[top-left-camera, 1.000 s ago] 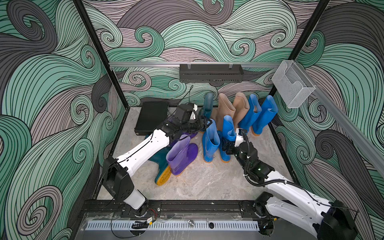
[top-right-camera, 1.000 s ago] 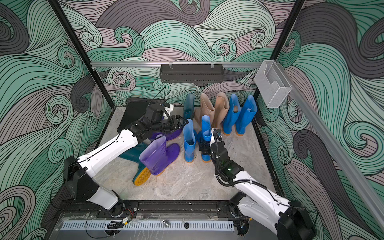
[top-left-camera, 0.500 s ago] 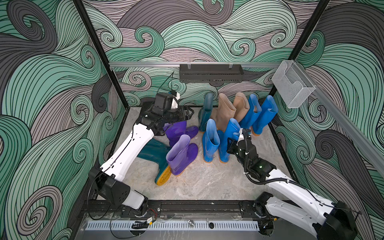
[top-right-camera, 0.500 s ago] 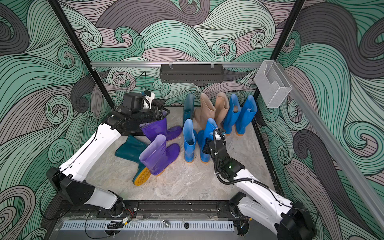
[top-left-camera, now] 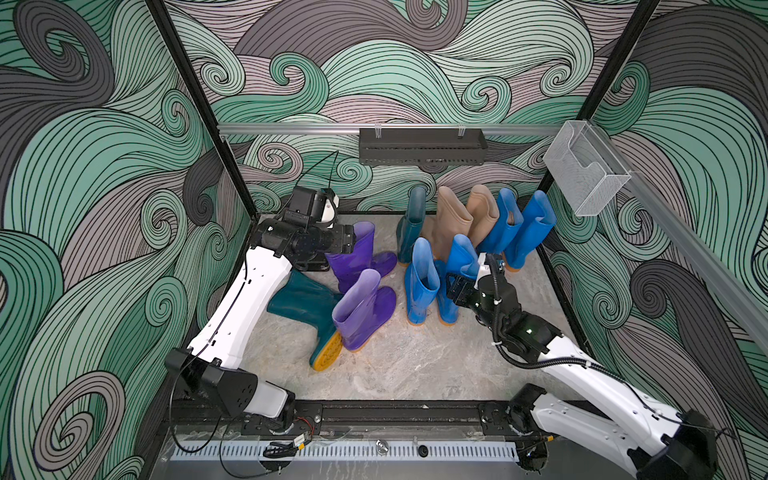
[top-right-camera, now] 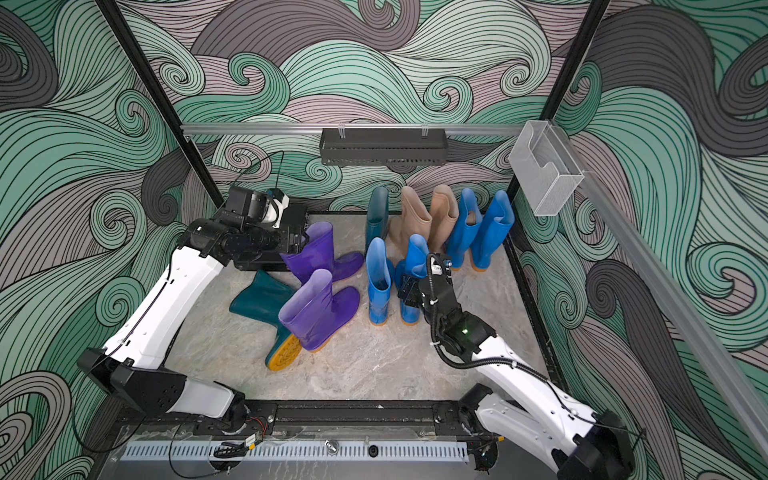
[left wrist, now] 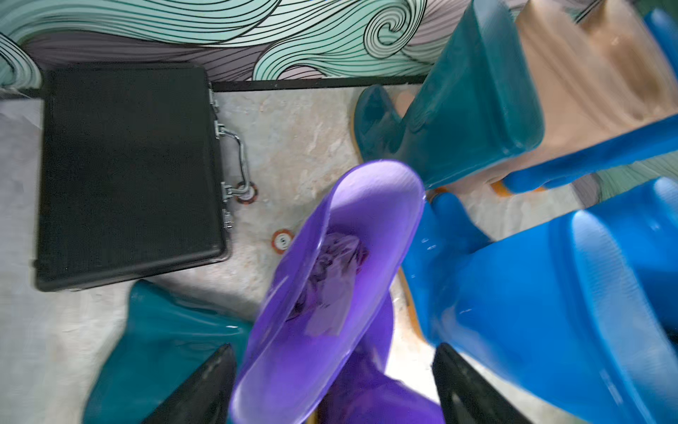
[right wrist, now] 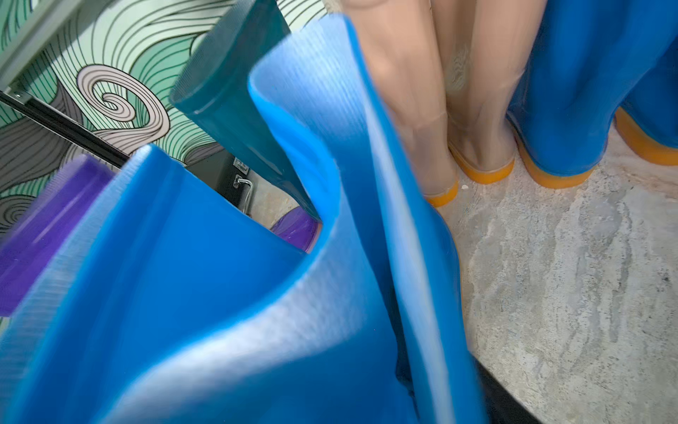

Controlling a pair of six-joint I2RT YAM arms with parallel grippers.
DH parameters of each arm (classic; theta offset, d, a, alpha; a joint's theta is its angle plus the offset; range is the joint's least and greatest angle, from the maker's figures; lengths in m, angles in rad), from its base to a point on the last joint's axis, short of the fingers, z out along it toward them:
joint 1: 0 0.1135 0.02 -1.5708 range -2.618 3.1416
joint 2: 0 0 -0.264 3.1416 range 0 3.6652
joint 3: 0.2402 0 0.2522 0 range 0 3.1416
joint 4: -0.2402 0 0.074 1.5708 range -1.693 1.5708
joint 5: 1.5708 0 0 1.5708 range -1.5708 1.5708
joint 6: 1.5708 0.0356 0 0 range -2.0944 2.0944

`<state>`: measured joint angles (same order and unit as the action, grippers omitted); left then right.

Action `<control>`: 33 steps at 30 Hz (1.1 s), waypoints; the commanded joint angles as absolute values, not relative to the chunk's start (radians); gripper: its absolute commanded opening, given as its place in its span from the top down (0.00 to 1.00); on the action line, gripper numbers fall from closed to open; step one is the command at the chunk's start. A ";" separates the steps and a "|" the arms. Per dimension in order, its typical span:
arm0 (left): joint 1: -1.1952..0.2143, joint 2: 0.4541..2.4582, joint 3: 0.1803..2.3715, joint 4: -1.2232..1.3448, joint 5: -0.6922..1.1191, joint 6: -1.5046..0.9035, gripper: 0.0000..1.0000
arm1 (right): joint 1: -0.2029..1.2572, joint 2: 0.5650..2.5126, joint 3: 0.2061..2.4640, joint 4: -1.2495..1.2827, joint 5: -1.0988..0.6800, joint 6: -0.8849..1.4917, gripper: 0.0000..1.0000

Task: Match and arrange rain boots in pairs
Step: Pair a pair of rain boots at the center of the board, then pick up the rain boot at the center of the board.

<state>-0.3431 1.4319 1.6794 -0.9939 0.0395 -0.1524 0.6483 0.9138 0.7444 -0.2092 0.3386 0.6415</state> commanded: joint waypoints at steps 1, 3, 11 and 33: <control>-0.336 1.393 1.678 -1.114 -0.012 0.035 0.14 | 0.648 0.897 0.881 -0.351 0.385 0.515 0.20; -0.336 1.392 1.656 -1.100 0.007 0.059 0.13 | 0.648 0.916 0.953 -0.425 0.403 0.466 0.19; -0.333 1.388 1.607 -1.026 -0.104 -0.014 0.14 | 0.647 1.136 1.262 -0.501 0.361 0.325 0.13; 0.317 1.162 0.849 -0.658 0.276 -0.581 0.10 | 0.647 1.461 1.470 -0.397 0.234 0.249 0.06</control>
<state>0.3061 1.1538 0.8856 -0.8234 0.1585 -0.4854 0.6468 1.4998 1.4914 -0.4347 0.2390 0.2752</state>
